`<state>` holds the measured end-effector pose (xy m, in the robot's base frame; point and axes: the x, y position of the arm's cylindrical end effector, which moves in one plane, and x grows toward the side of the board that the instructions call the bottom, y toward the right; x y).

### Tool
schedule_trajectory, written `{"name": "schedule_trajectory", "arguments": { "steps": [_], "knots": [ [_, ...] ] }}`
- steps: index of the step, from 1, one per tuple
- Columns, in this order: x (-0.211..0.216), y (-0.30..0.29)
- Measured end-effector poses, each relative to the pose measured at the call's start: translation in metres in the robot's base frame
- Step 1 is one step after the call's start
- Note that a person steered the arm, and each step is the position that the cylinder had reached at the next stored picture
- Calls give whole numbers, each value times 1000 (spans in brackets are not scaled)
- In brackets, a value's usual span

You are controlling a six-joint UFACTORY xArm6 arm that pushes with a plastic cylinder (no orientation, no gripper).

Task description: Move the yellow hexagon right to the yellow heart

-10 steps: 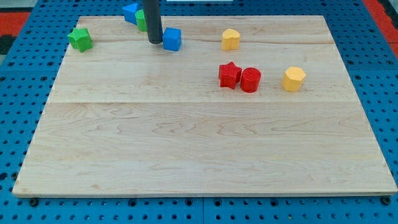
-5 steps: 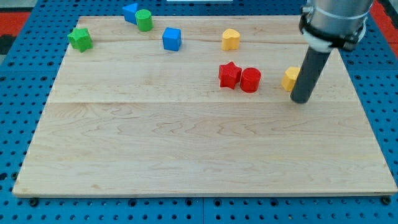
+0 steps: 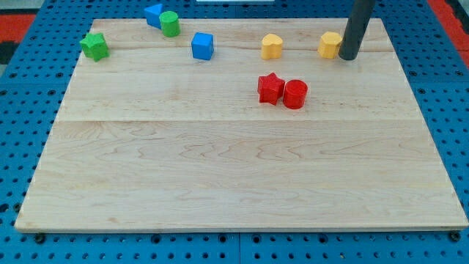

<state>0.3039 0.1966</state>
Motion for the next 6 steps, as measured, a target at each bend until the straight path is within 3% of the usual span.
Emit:
{"name": "schedule_trajectory", "arguments": {
  "steps": [2,5,6],
  "knots": [
    [5,-59],
    [-7,-71],
    [-9,-101]
  ]
}}
